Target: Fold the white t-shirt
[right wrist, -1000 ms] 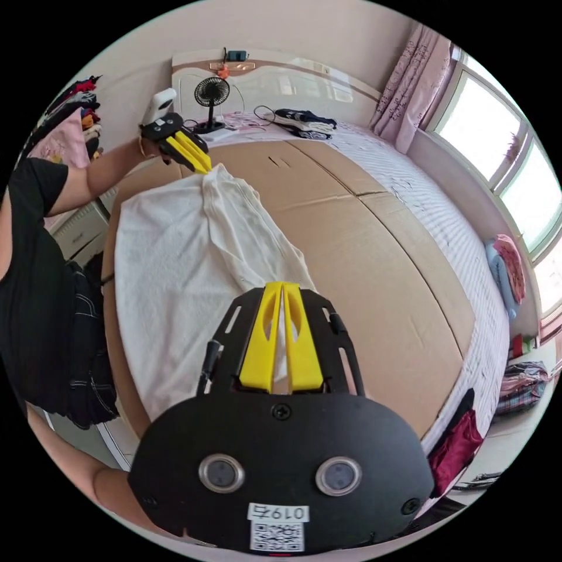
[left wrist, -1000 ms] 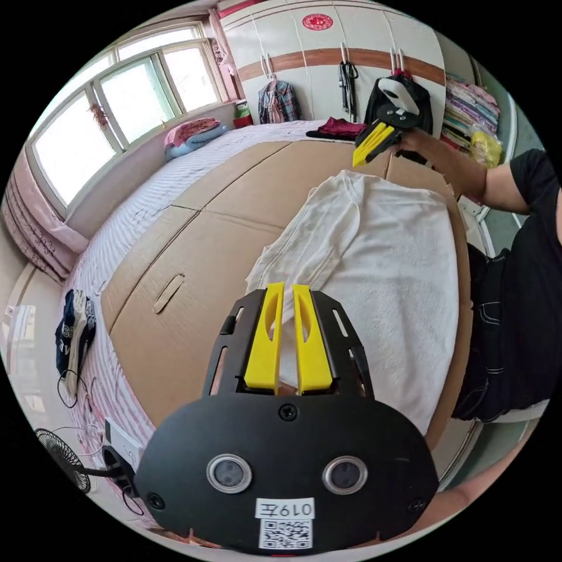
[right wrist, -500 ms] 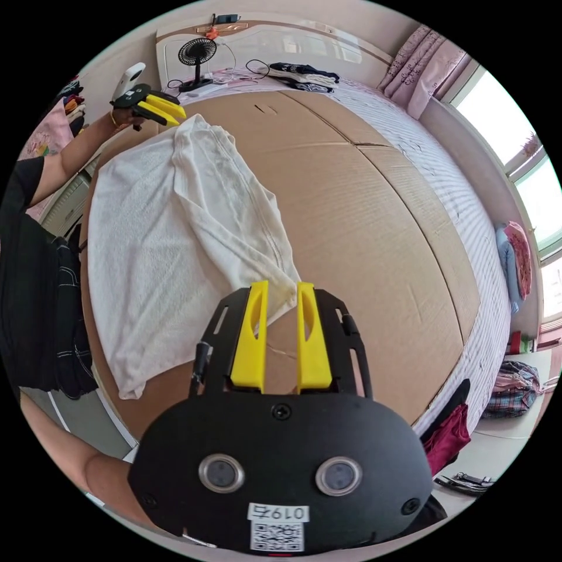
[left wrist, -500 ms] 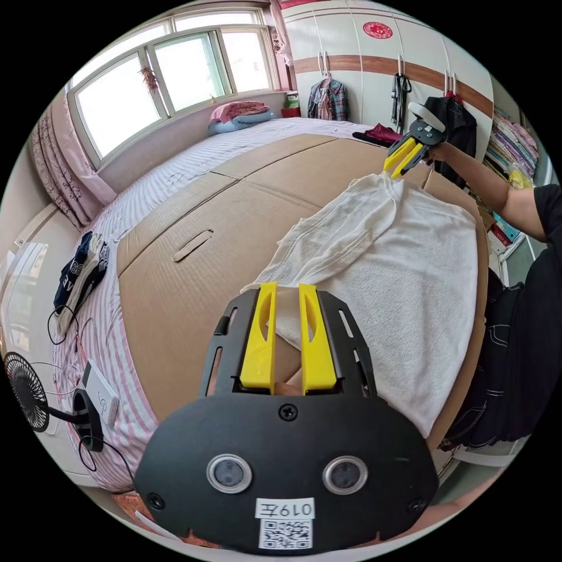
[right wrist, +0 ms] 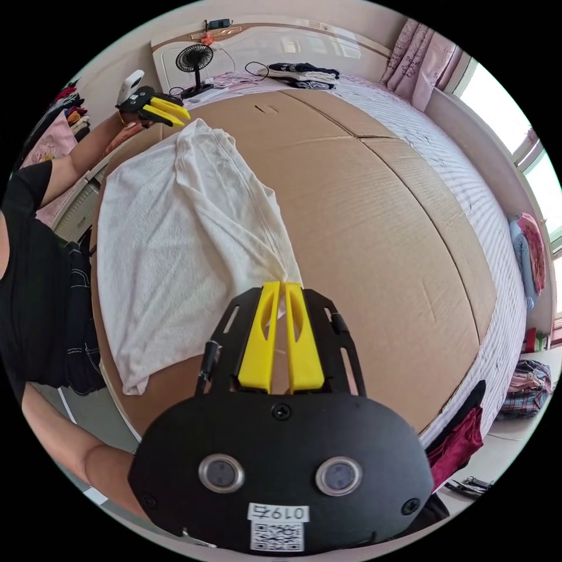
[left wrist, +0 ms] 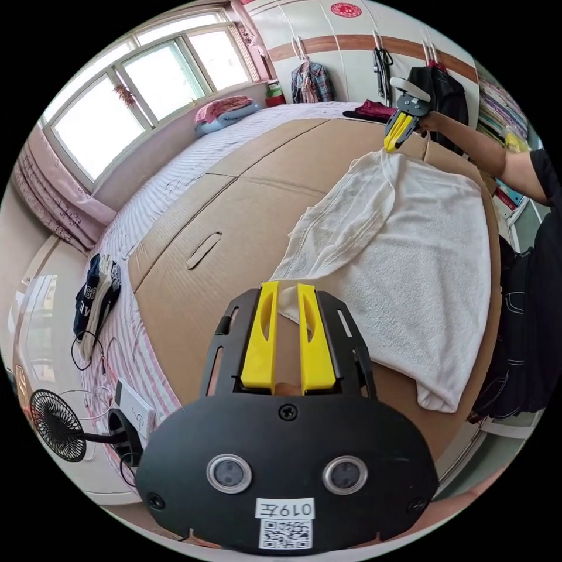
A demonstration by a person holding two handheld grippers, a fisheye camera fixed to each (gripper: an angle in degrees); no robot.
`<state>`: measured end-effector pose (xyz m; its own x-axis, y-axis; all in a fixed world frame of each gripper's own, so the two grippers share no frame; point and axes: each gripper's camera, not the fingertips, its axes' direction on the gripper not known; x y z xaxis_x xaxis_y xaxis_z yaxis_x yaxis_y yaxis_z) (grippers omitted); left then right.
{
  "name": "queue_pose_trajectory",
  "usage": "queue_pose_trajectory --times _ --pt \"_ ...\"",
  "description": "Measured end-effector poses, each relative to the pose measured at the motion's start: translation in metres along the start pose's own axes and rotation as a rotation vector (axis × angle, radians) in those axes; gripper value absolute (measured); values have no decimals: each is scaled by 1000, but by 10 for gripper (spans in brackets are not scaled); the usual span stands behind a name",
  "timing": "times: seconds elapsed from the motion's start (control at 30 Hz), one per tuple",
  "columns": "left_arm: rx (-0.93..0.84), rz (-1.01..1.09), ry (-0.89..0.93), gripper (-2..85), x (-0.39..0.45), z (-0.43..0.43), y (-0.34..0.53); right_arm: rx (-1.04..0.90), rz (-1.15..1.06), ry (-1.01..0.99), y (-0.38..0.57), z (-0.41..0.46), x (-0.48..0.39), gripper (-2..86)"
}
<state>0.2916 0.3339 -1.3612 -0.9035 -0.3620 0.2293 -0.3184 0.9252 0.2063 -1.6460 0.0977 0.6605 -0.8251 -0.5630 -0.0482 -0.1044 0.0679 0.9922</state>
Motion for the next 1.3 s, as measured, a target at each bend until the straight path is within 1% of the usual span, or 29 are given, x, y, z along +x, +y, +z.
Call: queue_pose_trajectory --times 0.13,0.3,0.5,0.67,0.87,0.97,1.03,1.1,1.2,1.3 --pt "-9 103 -21 9 25 -4 -21 39 33 -22 21 1 22 -5" --pt "-130 279 -70 8 59 8 -51 67 57 -37 40 3 47 -6" --pt "-243 437 -113 7 90 11 -73 97 75 -58 62 7 78 -6" --pt "-271 497 -174 8 107 13 -83 116 86 -70 77 13 105 -6" --pt "-289 557 -206 8 120 29 -90 118 95 -85 90 23 133 -6" --pt "-277 518 -206 8 113 34 -93 129 107 -90 98 25 147 -7" --pt "-256 443 -185 7 98 32 -95 150 126 -103 105 25 158 -7" --pt "-212 310 -146 7 70 26 -95 171 148 -118 112 25 169 -7" --pt "-154 198 -104 7 42 20 -90 198 184 -142 124 27 188 -7" --pt "-168 122 -19 8 17 25 -84 193 224 -171 132 35 206 -6"
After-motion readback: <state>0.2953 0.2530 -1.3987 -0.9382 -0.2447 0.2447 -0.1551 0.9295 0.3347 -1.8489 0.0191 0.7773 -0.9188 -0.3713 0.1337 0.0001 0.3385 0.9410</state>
